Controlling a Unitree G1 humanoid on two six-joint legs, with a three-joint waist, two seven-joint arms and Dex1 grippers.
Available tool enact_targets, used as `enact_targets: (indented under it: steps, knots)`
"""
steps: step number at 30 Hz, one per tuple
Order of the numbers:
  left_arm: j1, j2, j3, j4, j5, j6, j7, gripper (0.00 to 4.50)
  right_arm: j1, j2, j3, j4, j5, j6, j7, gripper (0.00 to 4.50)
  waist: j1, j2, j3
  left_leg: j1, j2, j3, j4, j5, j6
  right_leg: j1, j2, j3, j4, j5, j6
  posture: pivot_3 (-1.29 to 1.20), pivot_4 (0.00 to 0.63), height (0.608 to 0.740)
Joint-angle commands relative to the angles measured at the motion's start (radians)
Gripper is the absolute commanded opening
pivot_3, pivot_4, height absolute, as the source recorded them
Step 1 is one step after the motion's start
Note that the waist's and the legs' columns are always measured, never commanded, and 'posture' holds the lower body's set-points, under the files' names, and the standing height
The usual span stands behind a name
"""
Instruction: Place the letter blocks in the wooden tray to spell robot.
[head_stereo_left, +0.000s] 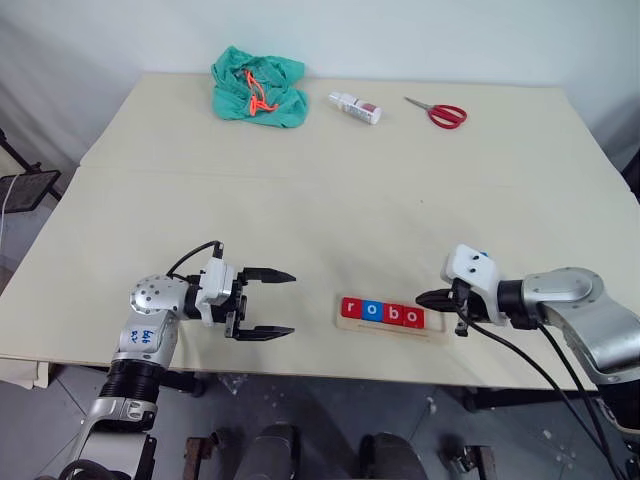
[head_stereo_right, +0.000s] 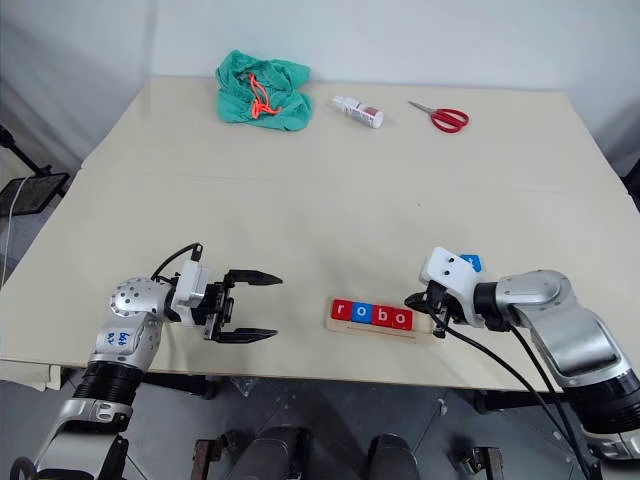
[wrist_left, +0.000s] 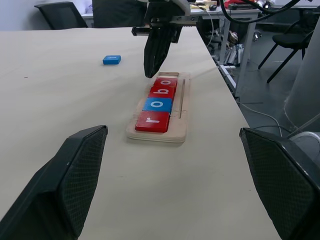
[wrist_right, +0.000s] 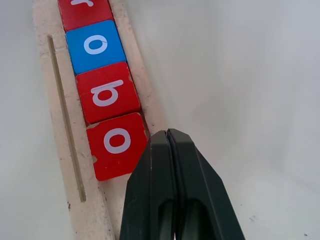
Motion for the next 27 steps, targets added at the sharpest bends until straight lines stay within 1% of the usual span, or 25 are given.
enact_targets:
  steps: [1,5,7,8,10,15,18,21,22,27]
  knots:
    - [0.000,0.007,0.006,-0.037,-0.011,-0.004,0.000,4.50,0.038,-0.054,-0.063,-0.057,0.019,0.014,0.018,0.03,0.000,0.000,0.000,0.000,0.000,0.000,0.000,0.000,0.000,0.000,0.000,0.000,0.000,0.000,0.000,0.00,0.150,0.740]
    - [0.000,0.005,0.004,-0.038,-0.010,-0.004,0.003,4.50,0.084,-0.051,-0.113,-0.064,0.024,0.003,-0.013,0.03,-0.001,0.000,0.000,0.000,0.000,0.000,0.000,0.000,0.000,0.000,0.000,0.000,0.000,0.000,0.000,0.00,0.150,0.740]
    - [-0.001,0.001,0.005,-0.039,-0.010,-0.004,0.009,4.50,0.117,-0.010,-0.205,-0.040,0.045,-0.013,-0.065,0.03,-0.001,0.000,0.000,0.000,0.000,0.001,0.000,0.000,0.000,0.000,0.000,0.000,0.000,0.000,0.000,0.00,0.150,0.740]
    - [0.001,0.001,0.005,-0.041,-0.010,-0.005,0.009,4.50,0.135,0.018,-0.260,-0.030,0.056,-0.019,-0.102,0.19,0.000,0.000,0.000,0.000,0.000,0.001,0.000,0.000,0.000,0.000,0.000,0.000,0.000,0.000,0.000,0.00,0.150,0.740]
    - [0.006,0.002,0.005,-0.046,-0.011,-0.004,0.008,4.50,0.174,0.070,-0.360,-0.032,0.078,-0.016,-0.164,0.64,0.000,0.000,0.000,0.000,0.000,0.001,0.000,0.000,0.000,0.000,0.000,0.000,0.000,0.000,0.000,0.00,0.150,0.740]
    - [0.012,0.003,0.005,-0.053,-0.017,0.001,0.004,4.50,0.299,0.155,-0.516,-0.051,0.085,-0.021,-0.273,2.32,0.003,0.000,0.000,0.000,0.000,0.000,-0.001,0.000,0.000,0.001,0.000,-0.001,0.000,0.000,0.000,0.00,0.150,0.740]
    - [0.007,0.002,0.003,-0.043,-0.017,0.002,-0.002,4.50,0.346,0.205,-0.554,-0.049,0.074,-0.021,-0.347,3.34,0.001,0.000,0.000,0.000,0.000,0.001,-0.001,0.000,0.000,0.001,0.000,0.000,0.000,0.000,0.000,0.00,0.150,0.740]
    - [-0.004,-0.001,0.000,-0.028,-0.014,0.000,-0.007,4.50,0.343,0.249,-0.560,-0.046,0.077,-0.020,-0.412,4.39,-0.005,0.000,0.000,0.001,0.000,0.002,-0.001,0.000,0.000,0.000,0.000,0.001,0.000,0.000,0.000,0.00,0.150,0.740]
    - [-0.008,-0.003,-0.001,-0.024,-0.013,0.000,-0.008,4.50,0.337,0.259,-0.559,-0.045,0.082,-0.014,-0.426,4.45,-0.007,0.000,0.000,0.001,0.000,0.002,-0.002,0.000,0.000,0.000,0.000,0.001,0.000,0.000,0.000,0.00,0.150,0.740]
    - [-0.024,-0.008,-0.004,-0.013,-0.011,0.000,-0.014,4.50,0.278,0.329,-0.537,-0.050,0.092,0.038,-0.539,4.45,-0.004,0.000,0.000,0.002,0.001,0.002,-0.002,0.000,0.000,0.000,0.001,0.002,0.001,0.000,0.000,0.00,0.150,0.740]
